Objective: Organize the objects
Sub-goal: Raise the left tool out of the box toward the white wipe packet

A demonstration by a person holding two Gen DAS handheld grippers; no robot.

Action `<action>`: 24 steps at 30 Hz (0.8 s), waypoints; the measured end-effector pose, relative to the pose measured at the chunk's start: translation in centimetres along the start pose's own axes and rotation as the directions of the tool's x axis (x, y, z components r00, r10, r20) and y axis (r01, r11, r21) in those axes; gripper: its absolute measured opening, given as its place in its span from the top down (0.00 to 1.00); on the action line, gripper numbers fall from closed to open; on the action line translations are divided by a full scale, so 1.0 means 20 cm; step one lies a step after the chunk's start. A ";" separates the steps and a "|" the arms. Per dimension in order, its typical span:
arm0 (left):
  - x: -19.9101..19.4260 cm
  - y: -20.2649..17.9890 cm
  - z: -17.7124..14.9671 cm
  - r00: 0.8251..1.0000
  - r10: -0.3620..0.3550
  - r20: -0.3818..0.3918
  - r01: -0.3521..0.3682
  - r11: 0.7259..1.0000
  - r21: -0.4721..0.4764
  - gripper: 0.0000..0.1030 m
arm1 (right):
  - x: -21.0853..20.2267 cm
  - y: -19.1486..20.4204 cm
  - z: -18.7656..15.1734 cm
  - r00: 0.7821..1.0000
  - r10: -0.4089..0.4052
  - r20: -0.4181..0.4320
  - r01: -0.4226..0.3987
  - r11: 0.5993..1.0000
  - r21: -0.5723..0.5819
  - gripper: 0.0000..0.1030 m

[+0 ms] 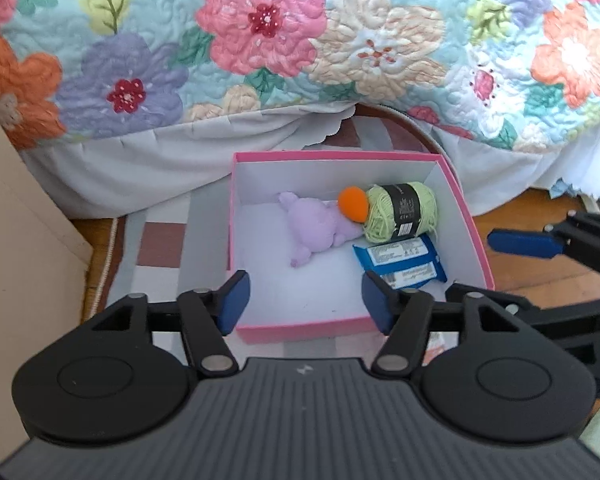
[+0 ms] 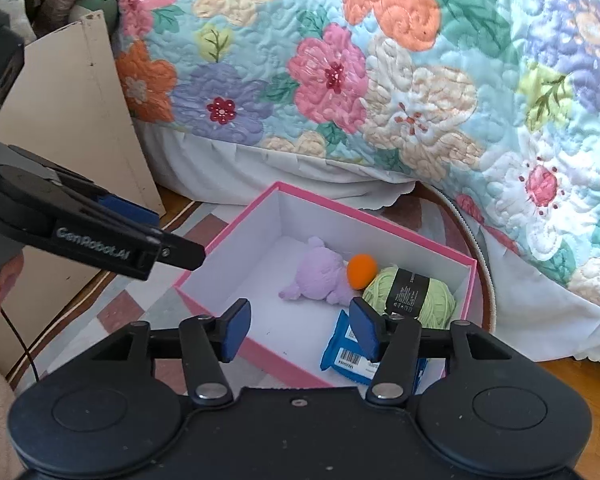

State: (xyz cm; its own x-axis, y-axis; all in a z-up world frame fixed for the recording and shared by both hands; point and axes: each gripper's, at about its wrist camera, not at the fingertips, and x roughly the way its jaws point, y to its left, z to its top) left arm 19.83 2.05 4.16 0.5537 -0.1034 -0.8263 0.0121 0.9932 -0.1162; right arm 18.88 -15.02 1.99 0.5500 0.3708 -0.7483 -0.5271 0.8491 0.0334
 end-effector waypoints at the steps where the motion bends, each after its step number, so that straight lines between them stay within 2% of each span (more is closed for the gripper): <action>1: -0.02 0.00 -0.01 1.000 0.004 0.000 -0.004 1.000 0.007 0.37 | -0.02 0.01 0.00 1.000 0.001 0.002 -0.001 1.000 0.001 0.37; 4: -0.08 -0.01 -0.04 1.000 -0.013 -0.014 0.013 1.000 0.016 0.30 | -0.07 0.04 -0.02 1.000 0.016 0.016 -0.016 1.000 -0.006 0.34; 9: -0.14 -0.02 -0.08 0.998 -0.053 -0.041 0.055 0.998 0.043 0.27 | -0.15 0.07 -0.05 0.999 0.046 0.001 -0.046 0.999 0.009 0.34; 14: -0.20 -0.04 -0.14 0.997 -0.057 -0.049 0.060 0.996 0.069 0.23 | -0.22 0.12 -0.09 1.000 0.027 0.003 -0.027 1.000 -0.012 0.19; 20: -0.24 -0.04 -0.20 0.997 -0.056 -0.050 0.060 0.994 0.086 0.18 | -0.27 0.15 -0.14 1.000 0.013 -0.009 -0.013 1.000 -0.010 0.10; 24: -0.27 -0.03 -0.20 0.999 -0.038 -0.031 0.040 0.998 0.045 0.16 | -0.31 0.18 -0.16 0.999 -0.006 -0.035 0.005 0.999 -0.033 0.06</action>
State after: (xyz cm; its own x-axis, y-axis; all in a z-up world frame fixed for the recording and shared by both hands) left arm 13.56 1.83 6.50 0.5266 -0.1431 -0.8380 0.0714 0.9897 -0.1242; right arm 11.45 -15.37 4.50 0.5301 0.3526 -0.7711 -0.5459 0.8378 0.0079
